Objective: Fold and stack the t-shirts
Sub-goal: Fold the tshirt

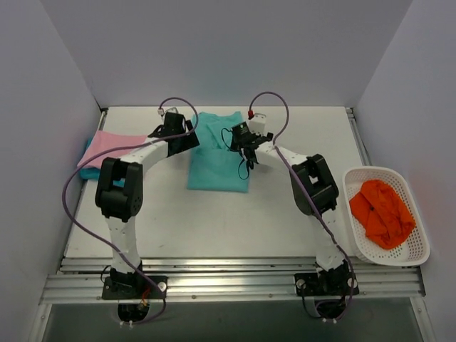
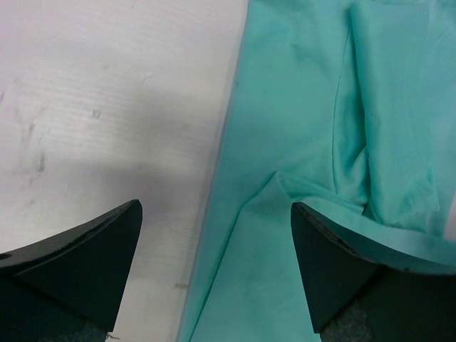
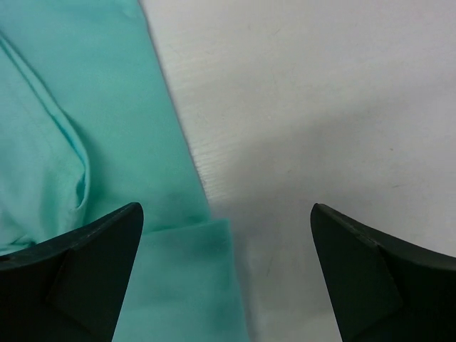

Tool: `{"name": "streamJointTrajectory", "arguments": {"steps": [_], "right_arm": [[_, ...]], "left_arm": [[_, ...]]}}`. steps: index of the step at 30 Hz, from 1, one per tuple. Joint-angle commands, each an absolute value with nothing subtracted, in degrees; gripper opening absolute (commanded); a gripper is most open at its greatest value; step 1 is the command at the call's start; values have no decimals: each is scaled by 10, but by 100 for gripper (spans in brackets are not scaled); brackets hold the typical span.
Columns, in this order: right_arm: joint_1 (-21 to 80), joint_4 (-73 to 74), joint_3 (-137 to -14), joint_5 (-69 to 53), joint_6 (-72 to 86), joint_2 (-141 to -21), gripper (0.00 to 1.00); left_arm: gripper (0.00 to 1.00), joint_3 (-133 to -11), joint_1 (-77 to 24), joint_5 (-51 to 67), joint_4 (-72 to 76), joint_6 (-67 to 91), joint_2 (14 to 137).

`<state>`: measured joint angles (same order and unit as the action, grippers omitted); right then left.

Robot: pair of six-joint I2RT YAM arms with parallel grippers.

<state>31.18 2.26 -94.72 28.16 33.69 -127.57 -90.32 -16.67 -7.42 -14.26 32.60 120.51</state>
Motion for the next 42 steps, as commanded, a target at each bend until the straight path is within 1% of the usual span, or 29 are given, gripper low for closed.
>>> {"name": "streamJointTrajectory", "arguments": {"steps": [1,3,5,6,7,8,9,11,12,13,15,16,17,19,20,21,27,32,35,37,38,39,40,41,42], "right_arm": [[326,16,-912,315,327,-1145,100],[332,18,-864,332,331,-1104,100],[348,27,-825,371,348,-1035,100],[354,29,-778,380,353,-1008,100],[360,31,-753,388,376,-958,100],[369,29,-726,387,388,-934,100],[374,23,-668,380,399,-886,100],[386,-11,-606,357,435,-847,100],[390,-32,-573,317,444,-815,100],[394,-75,-511,296,453,-803,100],[417,-130,-449,251,474,-777,100],[424,-156,-391,239,483,-772,100],[437,-220,-363,228,503,-770,100],[440,-284,-300,189,519,-782,100],[441,-333,-288,182,526,-793,100],[441,-351,-282,176,530,-821,100],[439,-388,-318,155,527,-927,100],[432,-405,-360,135,522,-999,98],[424,-420,-369,123,520,-1028,96],[419,-432,-375,112,517,-1040,86],[414,-434,-376,107,515,-1048,79],[411,-435,-378,101,514,-1051,61],[410,-436,-378,100,514,-1053,53],[410,-435,-377,101,514,-1053,46],[410,-432,-377,102,514,-1053,39]], "left_arm": [[94,-847,-168,-125,-113,340,1084],[94,-789,-167,-145,-106,354,1044],[94,-729,-168,-160,-108,364,984],[94,-707,-169,-156,-103,366,965],[94,-684,-170,-149,-98,369,929],[94,-659,-173,-138,-91,376,912],[94,-610,-175,-132,-74,381,898],[94,-557,-178,-111,-51,407,859],[94,-503,-178,-100,-17,416,840],[94,-478,-181,-92,-2,431,833],[94,-412,-192,-79,61,444,821],[94,-394,-196,-80,74,453,820],[94,-376,-200,-81,89,471,820],[94,-335,-214,-83,143,495,828],[94,-326,-218,-82,162,498,834],[94,-322,-225,-82,184,502,849],[95,-348,-228,-63,208,517,917],[95,-359,-229,-62,224,522,940],[95,-366,-227,-62,224,521,949],[95,-369,-227,-61,228,521,956],[95,-371,-226,-59,228,521,958],[95,-373,-226,-58,229,522,961],[95,-373,-226,-56,229,524,962],[96,-373,-226,-56,233,526,963],[95,-372,-226,-55,236,527,963]]}}
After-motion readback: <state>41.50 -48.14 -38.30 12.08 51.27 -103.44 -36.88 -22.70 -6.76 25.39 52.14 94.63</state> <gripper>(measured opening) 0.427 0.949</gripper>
